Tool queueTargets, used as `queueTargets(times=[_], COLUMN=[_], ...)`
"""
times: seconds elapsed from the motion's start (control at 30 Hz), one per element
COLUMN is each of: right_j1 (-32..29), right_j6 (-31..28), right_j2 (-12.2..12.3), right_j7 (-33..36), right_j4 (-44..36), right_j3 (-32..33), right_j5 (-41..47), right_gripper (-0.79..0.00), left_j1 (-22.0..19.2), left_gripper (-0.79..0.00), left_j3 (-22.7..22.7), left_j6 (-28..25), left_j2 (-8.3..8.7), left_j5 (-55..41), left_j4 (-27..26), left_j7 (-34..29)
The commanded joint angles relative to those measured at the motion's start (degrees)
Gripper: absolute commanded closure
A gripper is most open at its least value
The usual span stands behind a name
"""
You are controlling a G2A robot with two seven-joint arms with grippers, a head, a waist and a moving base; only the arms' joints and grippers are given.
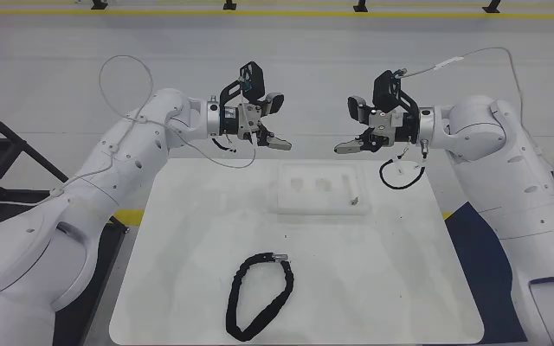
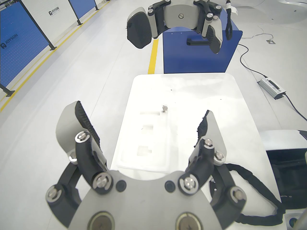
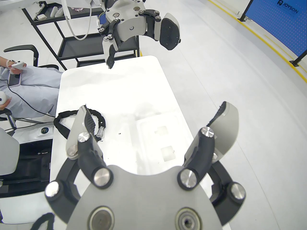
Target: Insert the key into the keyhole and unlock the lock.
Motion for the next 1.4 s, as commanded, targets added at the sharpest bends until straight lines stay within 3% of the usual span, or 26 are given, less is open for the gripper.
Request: queueTargets(times=[0.0, 0.67, 0.87, 1.37], right_j1=[0.0, 0.0, -2.46, -4.01], right_j6=[0.0, 0.0, 4.96, 10.93], right_j2=[0.0, 0.0, 0.39, -0.57], right_j7=[0.0, 0.0, -1.08, 1.71], right_j4=[0.0, 0.0, -1.5, 7.24], right_j3=[0.0, 0.0, 0.18, -4.22], right_j5=[0.0, 0.0, -3.38, -2.05], right_gripper=[-0.784, -0.784, -0.785, -0.785], left_j1=[0.0, 0.0, 0.0, 0.0], left_gripper=[-0.785, -0.785, -0.785, -0.785], left_j3=[0.0, 0.0, 0.0, 0.0], left_j6=[0.0, 0.0, 0.0, 0.0], left_j2=[0.0, 0.0, 0.0, 0.0], left_j5=[0.0, 0.0, 0.0, 0.0], left_j4=[0.0, 0.0, 0.0, 0.0], left_j7=[0.0, 0.0, 0.0, 0.0])
